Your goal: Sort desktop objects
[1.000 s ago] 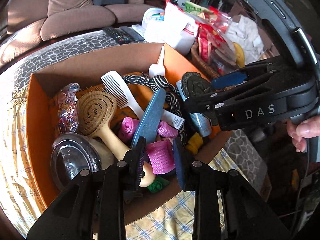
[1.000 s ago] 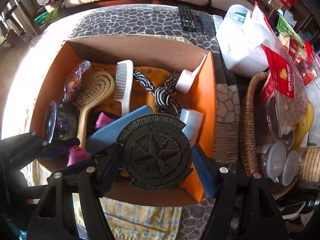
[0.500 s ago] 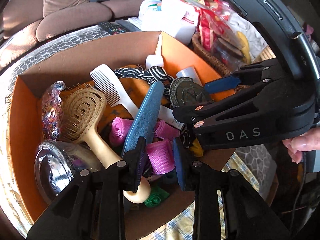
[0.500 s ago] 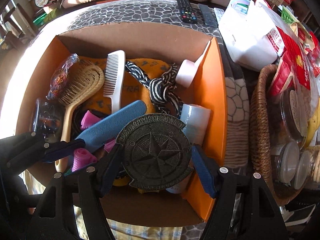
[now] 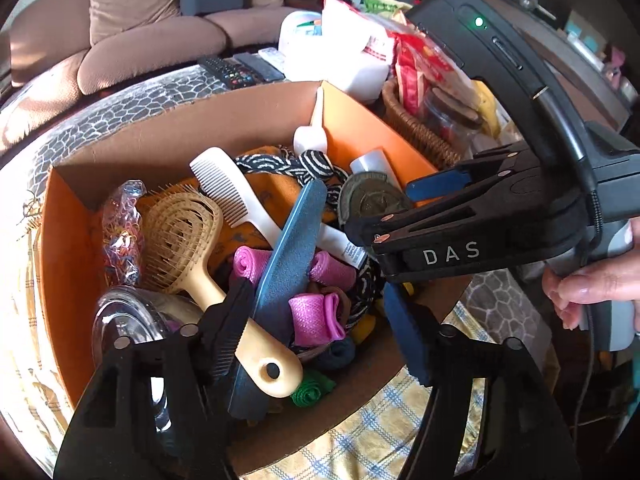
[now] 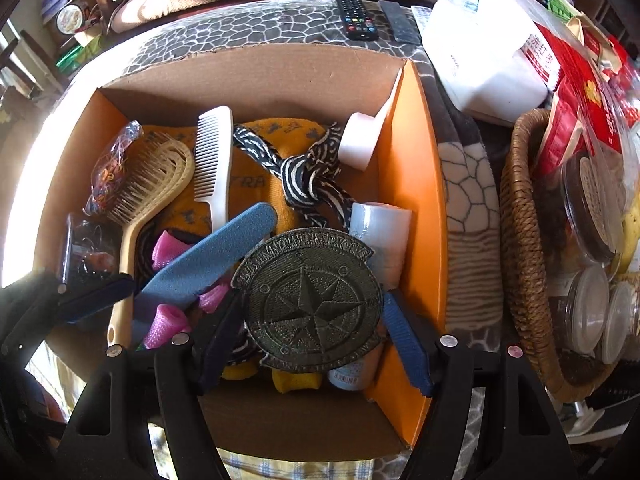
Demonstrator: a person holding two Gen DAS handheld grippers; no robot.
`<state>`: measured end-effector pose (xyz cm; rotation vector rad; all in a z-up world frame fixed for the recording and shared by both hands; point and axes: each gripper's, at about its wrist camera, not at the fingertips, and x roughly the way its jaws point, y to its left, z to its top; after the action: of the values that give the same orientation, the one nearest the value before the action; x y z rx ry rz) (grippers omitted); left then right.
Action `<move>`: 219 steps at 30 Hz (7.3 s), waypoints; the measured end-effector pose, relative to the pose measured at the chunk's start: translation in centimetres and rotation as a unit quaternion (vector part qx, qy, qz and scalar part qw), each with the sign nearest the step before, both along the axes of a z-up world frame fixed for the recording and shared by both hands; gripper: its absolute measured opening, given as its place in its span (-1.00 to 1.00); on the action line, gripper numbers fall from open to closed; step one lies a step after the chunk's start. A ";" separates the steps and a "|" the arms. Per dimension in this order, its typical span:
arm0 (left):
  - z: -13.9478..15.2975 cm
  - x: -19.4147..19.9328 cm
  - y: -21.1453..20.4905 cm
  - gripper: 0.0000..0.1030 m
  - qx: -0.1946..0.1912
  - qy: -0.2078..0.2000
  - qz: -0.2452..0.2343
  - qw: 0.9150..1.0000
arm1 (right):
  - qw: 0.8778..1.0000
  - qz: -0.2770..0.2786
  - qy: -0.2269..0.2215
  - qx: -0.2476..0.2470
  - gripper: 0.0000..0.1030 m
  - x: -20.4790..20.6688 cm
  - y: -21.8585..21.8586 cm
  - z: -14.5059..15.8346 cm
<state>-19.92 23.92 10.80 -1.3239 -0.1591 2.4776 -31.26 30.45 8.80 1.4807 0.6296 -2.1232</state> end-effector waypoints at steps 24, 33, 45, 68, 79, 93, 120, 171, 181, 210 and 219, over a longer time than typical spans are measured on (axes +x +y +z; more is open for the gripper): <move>6.0 4.5 -13.3 1.00 0.003 0.034 0.119 0.992 | 0.997 0.005 0.060 -0.050 0.99 5.2 -3.8 6.3; 7.1 6.3 -19.5 1.00 -0.010 0.039 0.156 0.987 | 0.996 0.035 0.072 -0.045 0.99 7.7 -8.1 6.8; 5.9 6.1 -28.6 1.00 -0.027 0.023 0.210 0.977 | 0.994 0.076 0.070 -0.047 0.99 8.8 -16.2 5.0; -4.0 0.5 -37.1 1.00 -0.024 -0.021 0.227 0.973 | 0.990 0.092 0.010 -0.104 0.97 4.0 -33.0 1.2; -6.9 -3.4 -37.5 0.99 -0.017 -0.005 0.205 0.979 | 0.992 0.087 -0.031 -0.087 0.40 0.7 -38.2 -4.2; -8.9 -8.2 -36.4 0.71 -0.036 0.011 0.149 0.988 | 0.992 0.061 -0.080 -0.077 -0.26 -2.5 -39.7 -7.9; -8.2 -6.5 -35.3 -0.50 -0.008 0.002 0.127 0.992 | 0.981 0.080 -0.128 -0.119 -0.48 -0.1 -38.1 -6.8; -0.4 -12.3 -2.8 -0.50 -0.004 -0.003 -0.014 1.000 | 0.988 -0.035 -0.066 -0.137 -0.47 -8.3 -5.1 4.6; -2.1 -13.9 -2.7 -0.50 -0.010 -0.030 -0.008 0.999 | 0.987 -0.038 -0.075 -0.138 -0.46 -9.9 -5.1 2.7; 1.6 -10.1 -6.4 -0.33 0.002 -0.042 0.042 0.998 | 0.992 -0.045 -0.029 -0.113 -0.11 -8.0 -5.2 4.3; 4.0 -4.7 -8.3 0.30 -0.054 -0.020 0.077 0.995 | 0.996 -0.003 0.059 -0.065 0.46 -2.1 -4.5 6.1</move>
<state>-24.64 15.67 14.84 -1.4574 -0.1433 2.6217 -33.36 25.90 14.91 1.2974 0.5179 -2.2249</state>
